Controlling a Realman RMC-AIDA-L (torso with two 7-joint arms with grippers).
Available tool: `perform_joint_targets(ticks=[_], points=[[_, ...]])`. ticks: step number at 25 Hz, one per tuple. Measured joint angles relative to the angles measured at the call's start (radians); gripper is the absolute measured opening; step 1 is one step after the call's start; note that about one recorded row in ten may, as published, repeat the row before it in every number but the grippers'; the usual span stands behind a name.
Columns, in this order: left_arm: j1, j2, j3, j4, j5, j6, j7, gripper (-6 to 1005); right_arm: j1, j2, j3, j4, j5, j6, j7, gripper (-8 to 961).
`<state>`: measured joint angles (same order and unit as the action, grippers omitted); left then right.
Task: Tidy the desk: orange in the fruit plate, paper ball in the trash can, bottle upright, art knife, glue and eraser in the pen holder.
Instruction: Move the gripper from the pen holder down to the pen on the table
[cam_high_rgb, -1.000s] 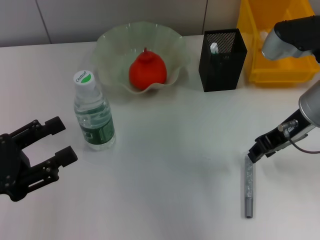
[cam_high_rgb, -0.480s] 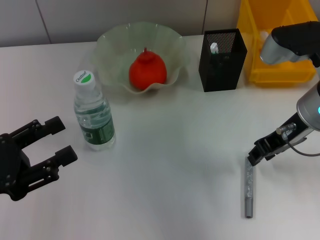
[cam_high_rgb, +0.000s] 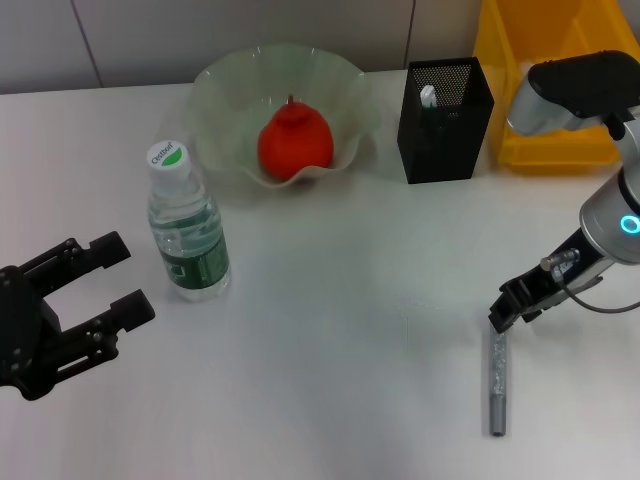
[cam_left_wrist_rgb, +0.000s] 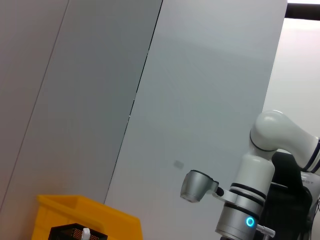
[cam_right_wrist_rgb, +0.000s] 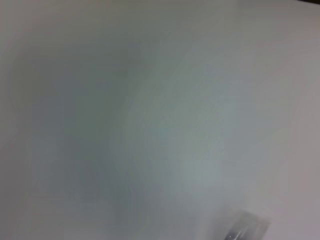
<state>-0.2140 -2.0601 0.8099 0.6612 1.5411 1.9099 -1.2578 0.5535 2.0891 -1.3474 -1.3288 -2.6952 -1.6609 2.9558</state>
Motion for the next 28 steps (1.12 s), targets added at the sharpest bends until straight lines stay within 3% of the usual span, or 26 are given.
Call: perform_joint_targets(ticks=[11, 17, 23, 28], points=[[-0.002, 0.001, 0.000, -0.010, -0.001, -0.010, 0.000, 746, -0.002, 0.001, 0.057, -0.021, 0.054, -0.029, 0.000, 340], [-0.003, 0.003, 0.000, -0.012, -0.003, -0.012, 0.000, 747, -0.052, 0.002, 0.109, -0.101, 0.080, -0.084, 0.004, 339], [-0.005, 0.004, 0.000, -0.012, -0.003, -0.016, 0.013, 747, -0.060, -0.007, 0.031, -0.110, 0.082, -0.077, -0.015, 338], [-0.007, 0.001, 0.000, -0.017, -0.003, -0.014, 0.013, 747, -0.024, -0.007, -0.002, -0.126, 0.098, -0.083, -0.084, 338]])
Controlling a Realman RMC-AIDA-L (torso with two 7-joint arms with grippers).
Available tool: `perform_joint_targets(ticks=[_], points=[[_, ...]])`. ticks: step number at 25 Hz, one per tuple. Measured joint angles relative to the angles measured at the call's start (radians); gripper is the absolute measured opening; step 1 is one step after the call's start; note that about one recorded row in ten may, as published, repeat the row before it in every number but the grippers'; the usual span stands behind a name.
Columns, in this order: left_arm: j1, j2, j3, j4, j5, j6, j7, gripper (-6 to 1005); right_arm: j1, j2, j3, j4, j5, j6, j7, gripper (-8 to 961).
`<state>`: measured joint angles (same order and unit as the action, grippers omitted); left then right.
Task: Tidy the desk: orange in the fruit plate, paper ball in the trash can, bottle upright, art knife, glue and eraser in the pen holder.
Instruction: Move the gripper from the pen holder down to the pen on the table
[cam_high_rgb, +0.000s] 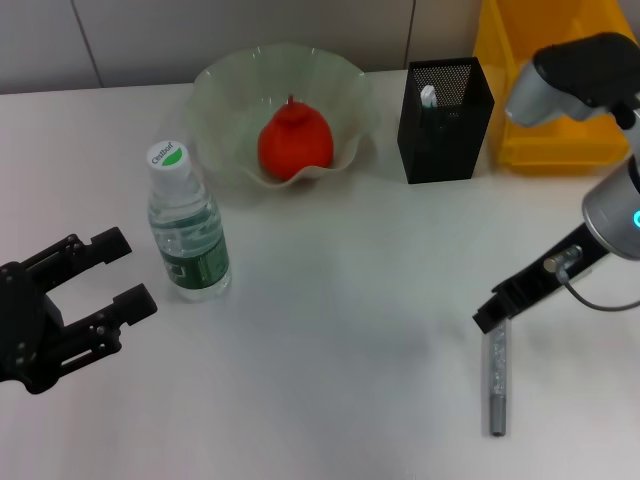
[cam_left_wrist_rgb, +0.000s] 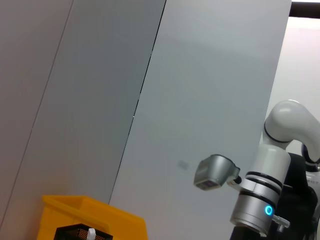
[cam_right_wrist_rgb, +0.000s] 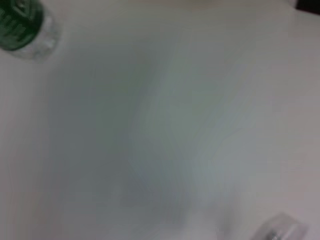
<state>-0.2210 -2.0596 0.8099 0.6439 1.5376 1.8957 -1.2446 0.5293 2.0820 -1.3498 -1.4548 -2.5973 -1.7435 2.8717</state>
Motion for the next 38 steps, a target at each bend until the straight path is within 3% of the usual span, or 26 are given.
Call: perform_joint_targets(ticks=[9, 21, 38], points=[[0.016, -0.003, -0.001, -0.024, -0.003, 0.008, 0.001, 747, 0.036, -0.001, 0.003, -0.007, 0.002, -0.009, -0.009, 337], [0.016, -0.002, -0.002, -0.028, -0.004, 0.011, 0.001, 747, -0.053, 0.003, -0.062, -0.091, -0.061, -0.029, 0.081, 335], [0.022, -0.002, -0.002, -0.033, -0.004, 0.012, 0.001, 747, -0.042, 0.006, -0.080, 0.018, -0.089, 0.087, 0.084, 334]])
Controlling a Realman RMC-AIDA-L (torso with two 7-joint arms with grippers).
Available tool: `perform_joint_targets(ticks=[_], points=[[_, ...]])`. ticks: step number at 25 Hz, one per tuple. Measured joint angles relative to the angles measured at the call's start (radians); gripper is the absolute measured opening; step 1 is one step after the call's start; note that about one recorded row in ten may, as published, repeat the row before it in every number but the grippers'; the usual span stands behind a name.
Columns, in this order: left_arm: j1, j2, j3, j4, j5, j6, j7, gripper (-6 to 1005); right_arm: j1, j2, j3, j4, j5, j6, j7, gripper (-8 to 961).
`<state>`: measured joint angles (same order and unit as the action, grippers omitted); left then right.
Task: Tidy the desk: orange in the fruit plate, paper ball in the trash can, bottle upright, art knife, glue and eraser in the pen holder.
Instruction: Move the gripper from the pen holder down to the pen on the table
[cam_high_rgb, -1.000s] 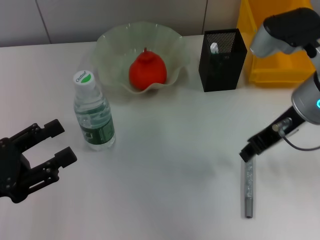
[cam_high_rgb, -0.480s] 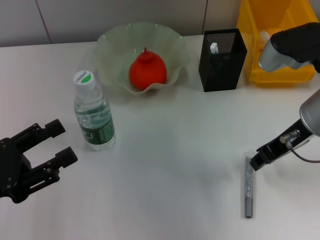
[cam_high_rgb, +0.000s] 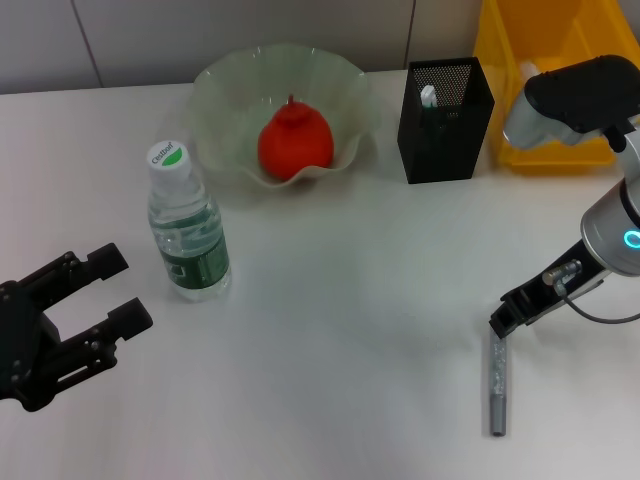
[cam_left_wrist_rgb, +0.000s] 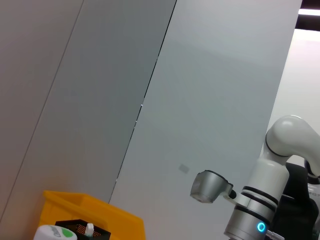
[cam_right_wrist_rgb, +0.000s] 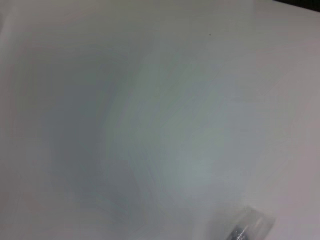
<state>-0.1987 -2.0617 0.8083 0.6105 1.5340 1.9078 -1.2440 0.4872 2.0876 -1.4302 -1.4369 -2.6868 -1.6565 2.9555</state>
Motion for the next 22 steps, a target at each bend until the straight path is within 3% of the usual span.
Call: perform_joint_targets(ticks=[22], points=[[0.004, 0.000, -0.011, 0.000, 0.000, -0.001, 0.000, 747, 0.035, -0.002, -0.024, 0.094, 0.000, 0.057, 0.000, 334]])
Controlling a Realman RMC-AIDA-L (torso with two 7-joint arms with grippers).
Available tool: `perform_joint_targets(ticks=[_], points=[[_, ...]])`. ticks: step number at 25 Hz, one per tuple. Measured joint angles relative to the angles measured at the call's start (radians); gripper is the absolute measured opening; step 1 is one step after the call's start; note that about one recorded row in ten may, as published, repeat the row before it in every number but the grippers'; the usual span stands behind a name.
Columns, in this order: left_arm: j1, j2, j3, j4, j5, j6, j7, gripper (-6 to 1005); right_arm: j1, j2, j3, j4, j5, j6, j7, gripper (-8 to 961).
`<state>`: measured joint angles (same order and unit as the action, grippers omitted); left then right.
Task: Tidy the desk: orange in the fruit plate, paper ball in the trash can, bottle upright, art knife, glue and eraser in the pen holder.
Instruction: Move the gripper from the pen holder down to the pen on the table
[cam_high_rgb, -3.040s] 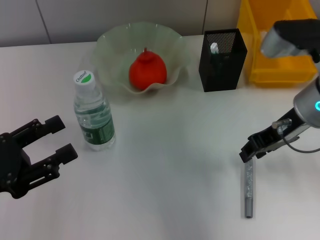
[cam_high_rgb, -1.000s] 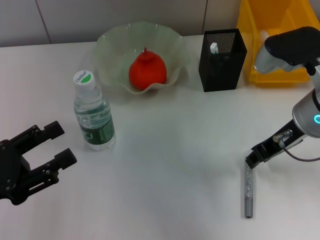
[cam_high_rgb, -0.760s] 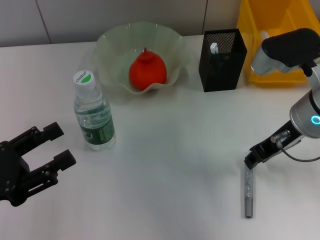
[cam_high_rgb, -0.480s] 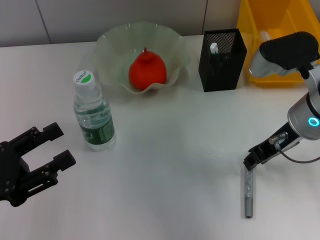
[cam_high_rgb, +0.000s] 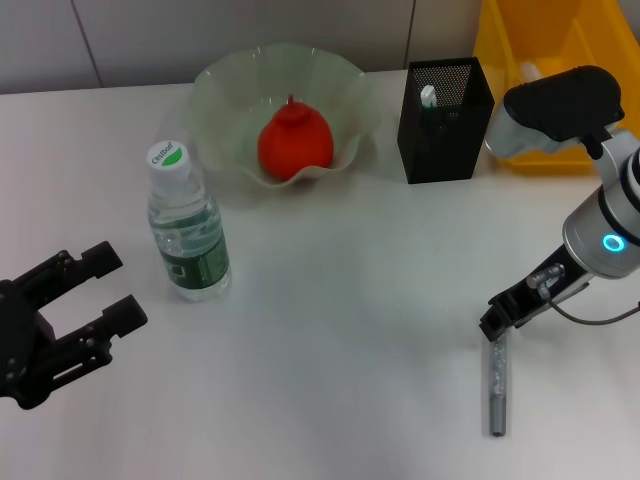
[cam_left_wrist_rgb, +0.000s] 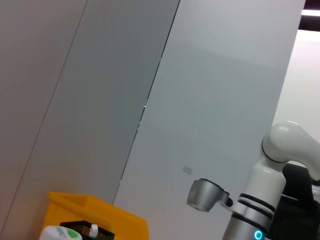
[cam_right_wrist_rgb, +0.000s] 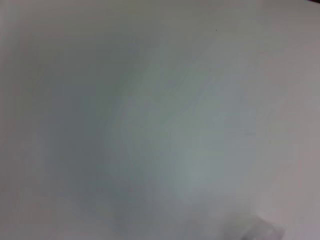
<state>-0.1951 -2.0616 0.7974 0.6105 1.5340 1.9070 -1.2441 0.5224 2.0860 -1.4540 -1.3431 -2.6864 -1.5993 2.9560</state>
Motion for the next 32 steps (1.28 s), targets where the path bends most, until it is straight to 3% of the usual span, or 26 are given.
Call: perform_joint_targets(ticks=[15, 32], points=[[-0.003, 0.002, -0.003, 0.000, 0.000, -0.004, 0.000, 747, 0.007, 0.000, -0.003, -0.002, 0.001, -0.009, 0.000, 335], [0.003, 0.002, -0.009, 0.000, 0.001, -0.002, 0.000, 747, -0.042, 0.006, 0.058, -0.074, 0.036, 0.012, 0.006, 334]])
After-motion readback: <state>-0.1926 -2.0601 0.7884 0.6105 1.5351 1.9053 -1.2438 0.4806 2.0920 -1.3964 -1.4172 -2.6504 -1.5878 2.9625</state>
